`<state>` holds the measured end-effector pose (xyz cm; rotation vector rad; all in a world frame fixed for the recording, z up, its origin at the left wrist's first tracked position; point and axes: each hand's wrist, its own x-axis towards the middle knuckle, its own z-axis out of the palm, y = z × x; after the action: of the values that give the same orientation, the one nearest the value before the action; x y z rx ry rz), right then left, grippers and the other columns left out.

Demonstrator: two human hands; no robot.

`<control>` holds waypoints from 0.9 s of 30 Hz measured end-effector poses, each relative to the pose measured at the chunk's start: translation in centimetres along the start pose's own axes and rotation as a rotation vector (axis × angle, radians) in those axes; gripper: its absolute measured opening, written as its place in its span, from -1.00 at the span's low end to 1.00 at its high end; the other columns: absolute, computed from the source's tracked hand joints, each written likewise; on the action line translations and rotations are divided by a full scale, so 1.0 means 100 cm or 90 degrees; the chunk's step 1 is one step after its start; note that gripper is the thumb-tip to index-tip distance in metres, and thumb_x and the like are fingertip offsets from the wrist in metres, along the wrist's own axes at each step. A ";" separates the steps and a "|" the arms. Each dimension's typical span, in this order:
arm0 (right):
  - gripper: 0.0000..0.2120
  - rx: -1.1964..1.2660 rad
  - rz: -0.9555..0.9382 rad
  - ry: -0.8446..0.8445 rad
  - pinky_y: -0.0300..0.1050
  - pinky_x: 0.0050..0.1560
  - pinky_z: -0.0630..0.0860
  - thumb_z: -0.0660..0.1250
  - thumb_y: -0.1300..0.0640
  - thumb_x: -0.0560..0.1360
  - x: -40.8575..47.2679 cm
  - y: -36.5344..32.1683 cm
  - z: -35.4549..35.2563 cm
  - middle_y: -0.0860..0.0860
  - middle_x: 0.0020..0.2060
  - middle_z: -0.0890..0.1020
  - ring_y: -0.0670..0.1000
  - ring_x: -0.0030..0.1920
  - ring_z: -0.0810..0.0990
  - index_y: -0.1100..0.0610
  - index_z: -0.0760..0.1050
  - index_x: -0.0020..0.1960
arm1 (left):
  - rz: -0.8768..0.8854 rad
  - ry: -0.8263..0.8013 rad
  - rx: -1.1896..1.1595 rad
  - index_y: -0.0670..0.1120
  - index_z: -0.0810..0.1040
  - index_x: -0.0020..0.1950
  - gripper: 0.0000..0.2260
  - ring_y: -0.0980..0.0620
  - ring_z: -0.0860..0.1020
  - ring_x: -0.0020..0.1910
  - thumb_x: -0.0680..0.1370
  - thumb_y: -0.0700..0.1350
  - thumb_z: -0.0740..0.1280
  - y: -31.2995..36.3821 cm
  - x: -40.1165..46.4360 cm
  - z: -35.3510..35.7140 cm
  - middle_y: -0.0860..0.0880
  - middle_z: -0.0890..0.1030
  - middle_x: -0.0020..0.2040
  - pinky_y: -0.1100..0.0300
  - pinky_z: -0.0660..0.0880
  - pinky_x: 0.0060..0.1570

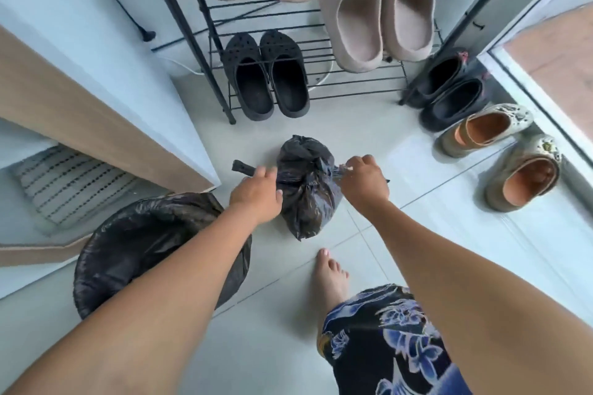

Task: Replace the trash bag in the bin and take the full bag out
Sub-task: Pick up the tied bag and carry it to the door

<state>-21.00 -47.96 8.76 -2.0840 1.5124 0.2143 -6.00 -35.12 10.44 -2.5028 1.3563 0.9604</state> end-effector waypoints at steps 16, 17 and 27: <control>-0.65 0.024 0.009 -0.118 -0.07 0.03 0.47 0.22 0.22 0.46 0.072 0.039 0.050 0.18 0.15 0.55 0.22 0.17 0.52 0.12 0.51 0.23 | -0.037 -0.005 0.096 -0.24 0.50 0.16 -0.76 -0.24 0.54 0.09 0.53 -0.21 0.24 -0.008 0.091 0.043 -0.20 0.48 0.14 -0.03 0.52 -0.05; -0.68 0.028 0.011 -0.093 -0.10 -0.06 0.45 0.20 0.25 0.45 0.069 0.037 0.045 0.17 0.10 0.57 0.21 0.12 0.54 0.12 0.56 0.16 | -0.027 0.009 0.099 -0.24 0.53 0.15 -0.77 -0.24 0.54 0.07 0.53 -0.22 0.23 -0.009 0.087 0.036 -0.20 0.48 0.13 -0.02 0.52 -0.06; -0.75 0.074 -0.012 0.002 -0.13 -0.21 0.41 0.19 0.24 0.45 -0.031 -0.013 -0.124 0.17 -0.11 0.60 0.20 -0.04 0.55 0.14 0.64 -0.02 | 0.063 0.076 0.074 -0.19 0.55 0.03 -0.82 -0.13 0.50 -0.07 0.55 -0.21 0.18 0.019 -0.026 -0.132 -0.10 0.44 -0.01 0.02 0.51 -0.11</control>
<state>-23.24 -51.47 20.92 -2.0077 1.4714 0.1131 -2.34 -39.68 22.72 -2.4620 1.5374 0.7357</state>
